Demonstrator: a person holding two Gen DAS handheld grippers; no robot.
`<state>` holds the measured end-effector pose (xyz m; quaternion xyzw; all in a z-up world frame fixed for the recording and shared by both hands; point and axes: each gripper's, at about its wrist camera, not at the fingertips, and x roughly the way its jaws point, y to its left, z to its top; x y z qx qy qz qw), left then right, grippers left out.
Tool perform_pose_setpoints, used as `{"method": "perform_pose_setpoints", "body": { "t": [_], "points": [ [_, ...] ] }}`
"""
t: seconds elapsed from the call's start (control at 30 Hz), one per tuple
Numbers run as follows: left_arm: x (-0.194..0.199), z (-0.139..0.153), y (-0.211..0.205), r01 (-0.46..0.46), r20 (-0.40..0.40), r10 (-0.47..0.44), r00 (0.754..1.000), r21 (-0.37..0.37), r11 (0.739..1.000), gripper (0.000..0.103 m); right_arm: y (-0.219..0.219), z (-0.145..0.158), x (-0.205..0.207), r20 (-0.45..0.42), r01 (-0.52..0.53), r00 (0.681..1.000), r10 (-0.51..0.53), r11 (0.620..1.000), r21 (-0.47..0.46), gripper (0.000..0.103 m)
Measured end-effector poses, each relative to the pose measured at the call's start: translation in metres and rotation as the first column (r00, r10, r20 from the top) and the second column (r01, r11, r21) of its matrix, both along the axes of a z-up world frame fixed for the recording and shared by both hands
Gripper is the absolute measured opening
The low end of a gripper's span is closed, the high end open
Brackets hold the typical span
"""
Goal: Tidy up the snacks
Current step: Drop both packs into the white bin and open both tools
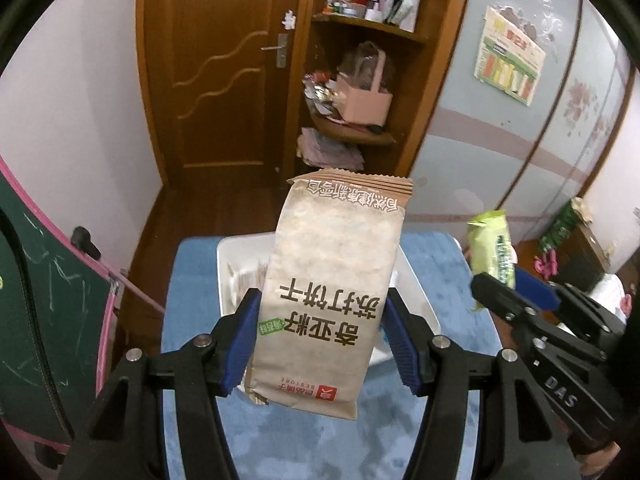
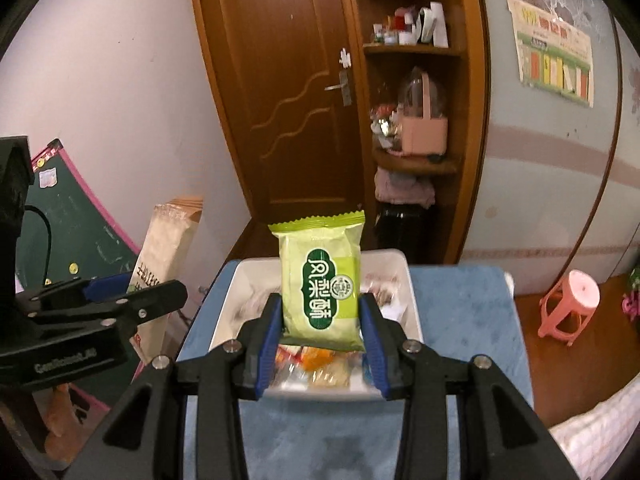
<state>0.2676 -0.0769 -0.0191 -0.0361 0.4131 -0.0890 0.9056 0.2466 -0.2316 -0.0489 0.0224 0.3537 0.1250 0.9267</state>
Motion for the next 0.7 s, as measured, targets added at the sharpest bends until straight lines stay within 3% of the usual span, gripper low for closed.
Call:
{"method": "perform_pose_setpoints", "body": {
  "t": [0.13,0.4,0.47,0.53,0.7],
  "points": [
    [0.031,0.000,-0.001,-0.031,-0.001,0.031,1.000,0.011,0.999,0.059,-0.003,0.003,0.021,-0.008,-0.001,1.000,0.001,1.000,-0.003,0.039],
    [0.068,-0.021,0.000,-0.074,-0.020,0.075,0.997,0.017,0.997,0.061,-0.003,-0.020,0.063,-0.079,0.005,0.997,-0.005,1.000,-0.007,0.041],
    [0.076,-0.030,0.002,-0.093,-0.034,0.094,0.995,0.023,0.995,0.080,0.000,-0.028,0.071,-0.097,0.007,0.995,-0.009,1.000,-0.020,0.047],
    [0.081,-0.038,0.003,-0.091,-0.054,0.092,0.994,0.014,0.996,0.093,0.001,-0.033,0.073,-0.106,0.016,0.994,-0.019,0.999,-0.028,0.050],
    [0.082,-0.049,0.006,-0.096,-0.087,0.100,0.991,0.045,0.994,0.094,0.005,-0.039,0.067,-0.125,0.009,0.992,-0.012,1.000,-0.021,0.052]
  ]
}}
